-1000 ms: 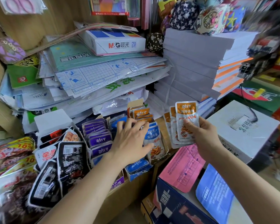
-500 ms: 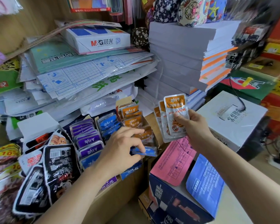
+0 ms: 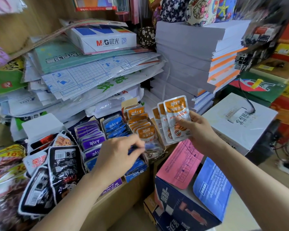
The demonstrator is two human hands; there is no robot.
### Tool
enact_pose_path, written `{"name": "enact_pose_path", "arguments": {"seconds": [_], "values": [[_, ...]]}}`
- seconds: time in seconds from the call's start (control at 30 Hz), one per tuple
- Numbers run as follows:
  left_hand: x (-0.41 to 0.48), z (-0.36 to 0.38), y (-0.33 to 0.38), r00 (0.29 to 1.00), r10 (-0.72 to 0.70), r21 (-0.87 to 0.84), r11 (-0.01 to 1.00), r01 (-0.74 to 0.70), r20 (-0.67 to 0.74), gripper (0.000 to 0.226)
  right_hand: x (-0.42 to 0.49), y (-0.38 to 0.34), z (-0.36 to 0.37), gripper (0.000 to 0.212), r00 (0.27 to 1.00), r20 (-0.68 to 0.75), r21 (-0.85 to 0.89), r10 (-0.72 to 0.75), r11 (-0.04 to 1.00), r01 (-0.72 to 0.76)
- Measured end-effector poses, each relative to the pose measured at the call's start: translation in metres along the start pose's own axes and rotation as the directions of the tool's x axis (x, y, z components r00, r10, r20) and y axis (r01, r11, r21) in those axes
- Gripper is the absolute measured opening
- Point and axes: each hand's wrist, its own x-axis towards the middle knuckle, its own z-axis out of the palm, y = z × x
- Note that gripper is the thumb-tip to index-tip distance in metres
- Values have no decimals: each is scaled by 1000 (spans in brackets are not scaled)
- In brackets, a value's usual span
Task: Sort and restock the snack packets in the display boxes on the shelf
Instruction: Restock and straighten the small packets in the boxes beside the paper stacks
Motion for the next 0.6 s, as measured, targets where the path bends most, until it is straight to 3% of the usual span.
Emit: {"name": "enact_pose_path", "arguments": {"seconds": [0.07,0.17,0.37,0.43,0.47,0.53,0.6], "values": [[3,-12,1,983,-129,-98,988,116,-134,7,1,1,5,25,1000,17,-1,6,1000,-6],[5,-35,-3,911,-296,-272,937,219,-287,23,4,3,11,27,1000,6,-6,-1,1000,1],[-3,-67,-23,760,-468,-443,857,264,-451,23,2,14,28,27,998,53,-116,-12,993,18],[-5,-71,-31,722,-503,-464,841,280,-476,23,-2,24,39,19,995,68,-255,-66,963,82],[-6,-73,-34,703,-516,-473,834,283,-489,23,-3,32,42,14,986,82,-434,-147,885,169],[-8,-77,-38,670,-543,-512,815,273,-507,23,-3,46,50,20,951,129,-749,-280,602,279],[-10,-79,-39,657,-563,-547,795,263,-502,24,-2,53,55,31,937,130,-844,-324,460,276]]}}
